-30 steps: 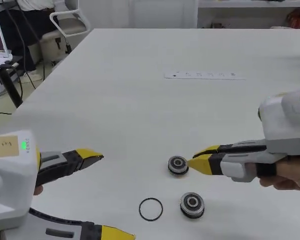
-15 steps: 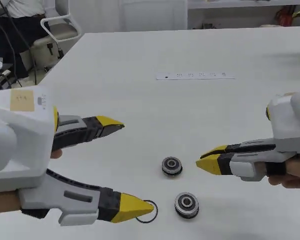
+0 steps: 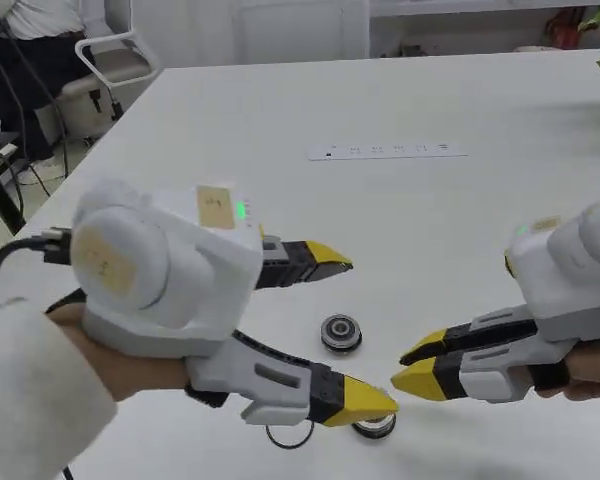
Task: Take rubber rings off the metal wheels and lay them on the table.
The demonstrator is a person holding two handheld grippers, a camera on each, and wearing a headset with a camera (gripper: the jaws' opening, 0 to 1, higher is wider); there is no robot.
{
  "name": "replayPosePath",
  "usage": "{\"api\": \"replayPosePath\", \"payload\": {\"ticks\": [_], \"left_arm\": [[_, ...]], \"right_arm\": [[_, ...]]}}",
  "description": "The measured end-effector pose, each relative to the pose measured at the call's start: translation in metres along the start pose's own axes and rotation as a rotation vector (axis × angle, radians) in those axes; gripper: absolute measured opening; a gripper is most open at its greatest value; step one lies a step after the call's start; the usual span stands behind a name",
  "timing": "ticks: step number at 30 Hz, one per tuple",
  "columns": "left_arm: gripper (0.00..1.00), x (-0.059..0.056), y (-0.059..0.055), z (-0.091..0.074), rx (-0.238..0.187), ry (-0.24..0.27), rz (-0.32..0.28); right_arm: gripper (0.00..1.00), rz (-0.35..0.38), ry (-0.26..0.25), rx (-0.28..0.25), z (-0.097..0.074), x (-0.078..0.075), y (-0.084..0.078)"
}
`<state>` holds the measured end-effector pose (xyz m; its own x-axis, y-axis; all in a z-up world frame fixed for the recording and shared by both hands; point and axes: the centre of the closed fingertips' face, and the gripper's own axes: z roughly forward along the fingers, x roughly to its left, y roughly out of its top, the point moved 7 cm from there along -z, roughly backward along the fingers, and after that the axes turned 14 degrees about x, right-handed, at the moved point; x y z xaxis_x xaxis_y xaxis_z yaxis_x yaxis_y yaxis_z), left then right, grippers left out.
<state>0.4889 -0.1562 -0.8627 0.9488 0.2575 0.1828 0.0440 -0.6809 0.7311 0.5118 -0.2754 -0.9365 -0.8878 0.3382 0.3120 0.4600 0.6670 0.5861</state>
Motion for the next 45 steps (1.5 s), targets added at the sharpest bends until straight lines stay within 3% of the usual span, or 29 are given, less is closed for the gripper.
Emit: {"api": "replayPosePath", "payload": {"ticks": [2, 4, 7, 12, 16, 19, 23, 27, 30, 37, 40, 45], "left_arm": [[0.67, 0.002, -0.004, 0.008, -0.006, -0.008, -0.011], [0.64, 0.004, -0.010, 0.016, -0.016, -0.016, -0.057], [0.55, 0.004, -0.021, 0.027, -0.006, -0.011, -0.069], [0.50, 0.004, -0.037, 0.036, 0.027, -0.026, -0.103], [0.45, -0.001, -0.047, 0.043, 0.057, -0.041, -0.092], [0.39, -0.006, -0.053, 0.050, 0.073, -0.061, -0.134], [0.34, -0.012, -0.057, 0.059, 0.105, -0.074, -0.099], [0.31, -0.011, -0.063, 0.066, 0.128, -0.081, -0.106], [0.22, -0.013, -0.068, 0.070, 0.145, -0.098, -0.108], [0.18, -0.013, -0.068, 0.071, 0.120, -0.111, -0.122], [0.14, -0.009, -0.069, 0.071, 0.103, -0.098, -0.183], [0.14, -0.012, -0.070, 0.072, 0.101, -0.096, -0.125]], "right_arm": [[0.16, -0.013, 0.003, 0.030, 0.004, -0.001, -0.005], [0.16, -0.020, -0.003, 0.053, 0.006, -0.001, -0.009], [0.17, -0.058, -0.004, 0.082, 0.011, 0.001, -0.012], [0.17, -0.084, -0.023, 0.104, 0.018, -0.001, -0.015], [0.18, -0.128, -0.040, 0.122, 0.024, 0.001, -0.015], [0.19, -0.139, -0.043, 0.136, 0.026, 0.000, -0.016], [0.20, -0.149, -0.047, 0.144, 0.027, -0.001, -0.018], [0.20, -0.148, -0.050, 0.157, 0.028, -0.002, -0.021], [0.19, -0.144, -0.049, 0.154, 0.029, -0.002, -0.021], [0.19, -0.160, -0.051, 0.164, 0.032, -0.001, -0.021], [0.19, -0.165, -0.048, 0.160, 0.033, -0.001, -0.020], [0.16, -0.210, -0.055, 0.167, 0.035, -0.001, -0.019]]}}
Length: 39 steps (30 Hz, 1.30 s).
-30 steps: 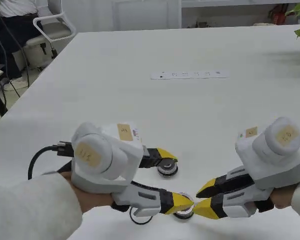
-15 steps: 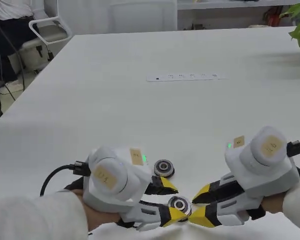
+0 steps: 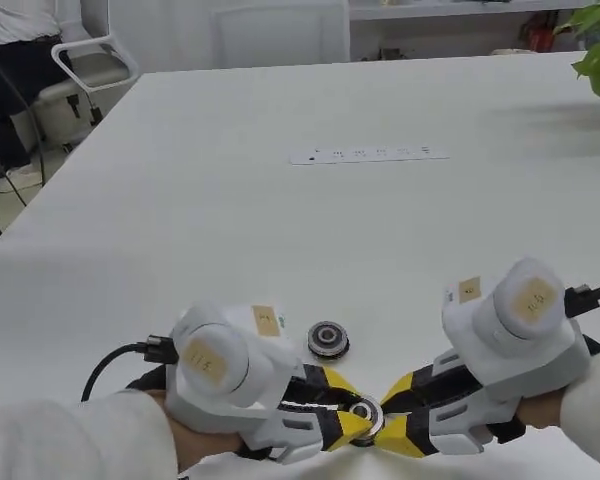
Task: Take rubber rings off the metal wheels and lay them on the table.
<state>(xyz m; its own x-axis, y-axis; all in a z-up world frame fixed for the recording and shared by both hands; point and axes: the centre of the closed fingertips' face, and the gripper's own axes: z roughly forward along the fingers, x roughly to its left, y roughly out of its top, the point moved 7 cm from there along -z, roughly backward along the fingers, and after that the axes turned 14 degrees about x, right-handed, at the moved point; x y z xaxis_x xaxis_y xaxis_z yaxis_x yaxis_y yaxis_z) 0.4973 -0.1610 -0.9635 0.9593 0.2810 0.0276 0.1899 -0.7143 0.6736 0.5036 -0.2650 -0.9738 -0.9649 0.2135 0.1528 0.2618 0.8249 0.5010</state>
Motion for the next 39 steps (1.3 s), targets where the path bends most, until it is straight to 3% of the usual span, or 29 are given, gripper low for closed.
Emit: {"api": "replayPosePath", "payload": {"ticks": [6, 8, 9, 10, 13, 16, 28, 34, 39], "left_arm": [[0.14, 0.001, 0.000, 0.000, -0.007, -0.003, -0.020], [0.14, 0.000, 0.000, 0.000, -0.006, -0.001, -0.019], [0.14, 0.000, 0.000, 0.000, -0.006, -0.001, -0.020], [0.14, 0.000, 0.000, 0.000, -0.006, 0.000, -0.021], [0.14, 0.000, 0.000, 0.000, -0.006, -0.001, -0.020], [0.14, 0.000, 0.000, -0.001, -0.007, -0.003, -0.019], [0.14, -0.001, 0.000, -0.001, -0.009, 0.006, -0.003], [0.14, -0.001, 0.000, -0.001, -0.009, 0.005, 0.008], [0.14, -0.001, 0.000, 0.000, -0.010, 0.001, 0.012]], "right_arm": [[0.10, -0.079, -0.032, 0.021, -0.002, 0.000, -0.001], [0.01, -0.111, -0.057, 0.026, -0.003, -0.002, -0.002], [0.00, -0.111, -0.080, 0.003, -0.004, -0.004, -0.001], [0.00, -0.098, -0.056, 0.020, -0.003, -0.002, -0.001], [0.00, -0.082, -0.055, 0.026, -0.003, -0.003, 0.000], [0.00, 0.030, -0.025, 0.033, -0.003, -0.004, -0.001], [0.00, 0.249, 0.059, -0.016, -0.010, -0.011, -0.004], [0.00, 0.453, 0.196, -0.104, -0.016, -0.014, -0.006], [0.00, 0.520, 0.220, -0.104, -0.016, -0.010, -0.004]]}}
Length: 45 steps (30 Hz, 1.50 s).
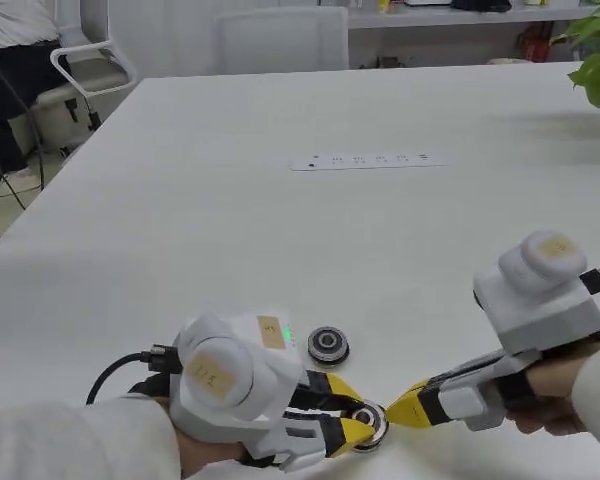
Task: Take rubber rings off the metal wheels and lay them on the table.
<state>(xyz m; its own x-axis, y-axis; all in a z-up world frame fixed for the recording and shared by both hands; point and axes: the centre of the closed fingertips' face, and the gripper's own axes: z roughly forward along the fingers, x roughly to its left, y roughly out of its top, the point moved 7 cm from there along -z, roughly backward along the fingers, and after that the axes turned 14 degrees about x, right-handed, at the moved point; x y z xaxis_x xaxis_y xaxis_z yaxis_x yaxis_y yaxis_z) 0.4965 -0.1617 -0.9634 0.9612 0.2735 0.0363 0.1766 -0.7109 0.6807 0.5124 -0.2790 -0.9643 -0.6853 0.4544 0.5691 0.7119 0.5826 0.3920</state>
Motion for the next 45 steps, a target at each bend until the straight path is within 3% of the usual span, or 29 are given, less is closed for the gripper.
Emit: {"api": "replayPosePath", "payload": {"ticks": [8, 26, 36, 45], "left_arm": [[0.14, 0.000, 0.001, 0.000, 0.014, 0.008, 0.042], [0.14, 0.000, 0.001, 0.000, 0.011, 0.005, 0.034], [0.14, 0.001, 0.001, 0.000, 0.013, 0.000, 0.029], [0.14, 0.001, 0.001, 0.000, 0.015, -0.003, 0.022]], "right_arm": [[0.00, 0.021, 0.004, -0.007, 0.001, 0.003, 0.003], [0.00, -0.020, 0.017, -0.006, 0.003, 0.009, 0.007], [0.00, -0.006, 0.058, -0.022, 0.002, 0.012, 0.009], [0.00, -0.008, 0.033, -0.042, -0.003, 0.009, 0.012]]}}
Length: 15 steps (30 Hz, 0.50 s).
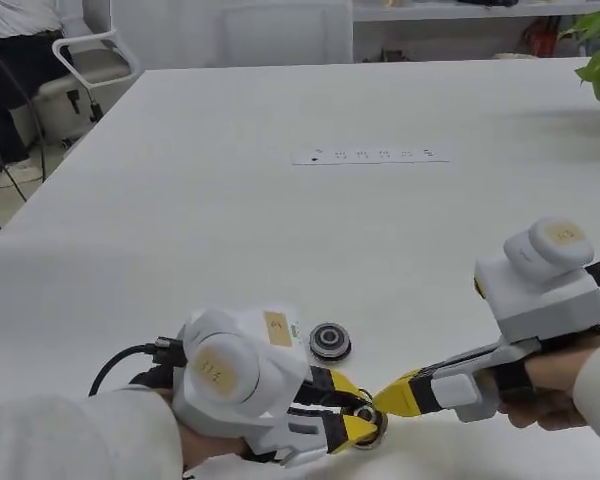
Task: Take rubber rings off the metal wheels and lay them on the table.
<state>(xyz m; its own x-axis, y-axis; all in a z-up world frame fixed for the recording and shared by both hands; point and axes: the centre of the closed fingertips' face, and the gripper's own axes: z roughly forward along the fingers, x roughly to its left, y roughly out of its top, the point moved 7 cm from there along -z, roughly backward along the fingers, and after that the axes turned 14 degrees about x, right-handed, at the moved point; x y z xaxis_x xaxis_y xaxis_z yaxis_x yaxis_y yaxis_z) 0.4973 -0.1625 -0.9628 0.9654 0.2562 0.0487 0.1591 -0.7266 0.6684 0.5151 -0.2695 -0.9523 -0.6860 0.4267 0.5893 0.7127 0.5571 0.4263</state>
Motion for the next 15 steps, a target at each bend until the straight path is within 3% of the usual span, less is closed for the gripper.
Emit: {"api": "replayPosePath", "payload": {"ticks": [5, 10, 15], "left_arm": [[0.14, 0.000, 0.001, 0.001, 0.002, 0.000, -0.002], [0.15, 0.001, 0.006, -0.001, 0.034, -0.012, -0.016], [0.21, -0.003, 0.015, -0.012, 0.039, 0.001, 0.070]], "right_arm": [[0.00, -0.006, -0.029, 0.033, 0.003, -0.004, -0.003], [0.00, -0.023, -0.047, 0.048, 0.003, -0.004, -0.004], [0.00, -0.031, -0.057, 0.046, 0.002, -0.005, -0.004]]}}
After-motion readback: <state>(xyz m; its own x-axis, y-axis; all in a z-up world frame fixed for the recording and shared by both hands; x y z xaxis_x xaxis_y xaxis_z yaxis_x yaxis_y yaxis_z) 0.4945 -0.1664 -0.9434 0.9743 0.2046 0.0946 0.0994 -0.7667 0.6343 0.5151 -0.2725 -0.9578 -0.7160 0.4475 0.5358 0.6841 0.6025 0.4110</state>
